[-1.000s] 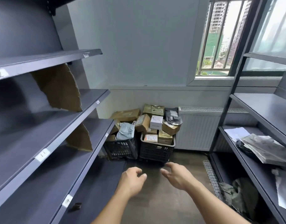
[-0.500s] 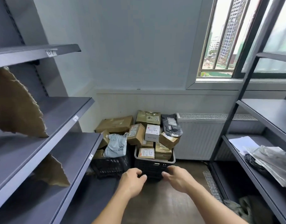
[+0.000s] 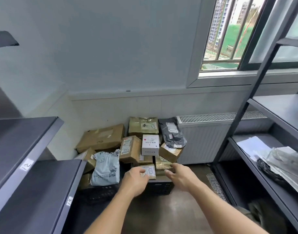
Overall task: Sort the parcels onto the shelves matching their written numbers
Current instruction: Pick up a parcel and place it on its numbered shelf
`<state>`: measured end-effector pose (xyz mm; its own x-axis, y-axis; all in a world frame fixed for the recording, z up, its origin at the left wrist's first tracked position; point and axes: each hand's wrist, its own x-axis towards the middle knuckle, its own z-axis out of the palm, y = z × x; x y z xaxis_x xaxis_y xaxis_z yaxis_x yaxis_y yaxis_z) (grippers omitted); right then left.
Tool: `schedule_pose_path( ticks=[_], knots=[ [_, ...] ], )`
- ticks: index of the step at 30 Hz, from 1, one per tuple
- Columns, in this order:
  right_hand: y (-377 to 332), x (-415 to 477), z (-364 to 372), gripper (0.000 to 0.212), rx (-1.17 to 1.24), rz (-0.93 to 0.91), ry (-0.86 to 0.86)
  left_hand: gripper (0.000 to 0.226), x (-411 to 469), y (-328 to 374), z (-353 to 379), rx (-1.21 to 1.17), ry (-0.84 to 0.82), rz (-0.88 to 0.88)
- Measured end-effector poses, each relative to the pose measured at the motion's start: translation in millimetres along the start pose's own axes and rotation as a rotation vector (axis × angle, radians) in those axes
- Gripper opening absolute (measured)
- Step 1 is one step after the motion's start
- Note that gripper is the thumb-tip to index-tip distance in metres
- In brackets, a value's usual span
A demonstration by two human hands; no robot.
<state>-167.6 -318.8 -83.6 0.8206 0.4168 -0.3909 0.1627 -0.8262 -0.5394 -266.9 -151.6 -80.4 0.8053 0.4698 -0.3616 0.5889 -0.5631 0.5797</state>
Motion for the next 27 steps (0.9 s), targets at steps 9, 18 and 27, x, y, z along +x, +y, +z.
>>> schedule_pose_path(
  ticks=[9, 18, 27],
  knots=[
    [-13.4, 149.6, -34.1, 0.049, -0.034, -0.075, -0.088, 0.043, 127.2, 47.7, -7.4, -0.047, 0.023, -0.049],
    [-30.6, 266.2, -61.5, 0.059, -0.219, -0.157, -0.172, 0.046, 227.8, 78.7, -24.2, 0.005, 0.021, -0.141],
    [-23.6, 358.7, -44.2, 0.044, -0.211, -0.086, -0.207, 0.033, 320.9, 70.3, -31.2, -0.012, -0.057, -0.158]
  ],
)
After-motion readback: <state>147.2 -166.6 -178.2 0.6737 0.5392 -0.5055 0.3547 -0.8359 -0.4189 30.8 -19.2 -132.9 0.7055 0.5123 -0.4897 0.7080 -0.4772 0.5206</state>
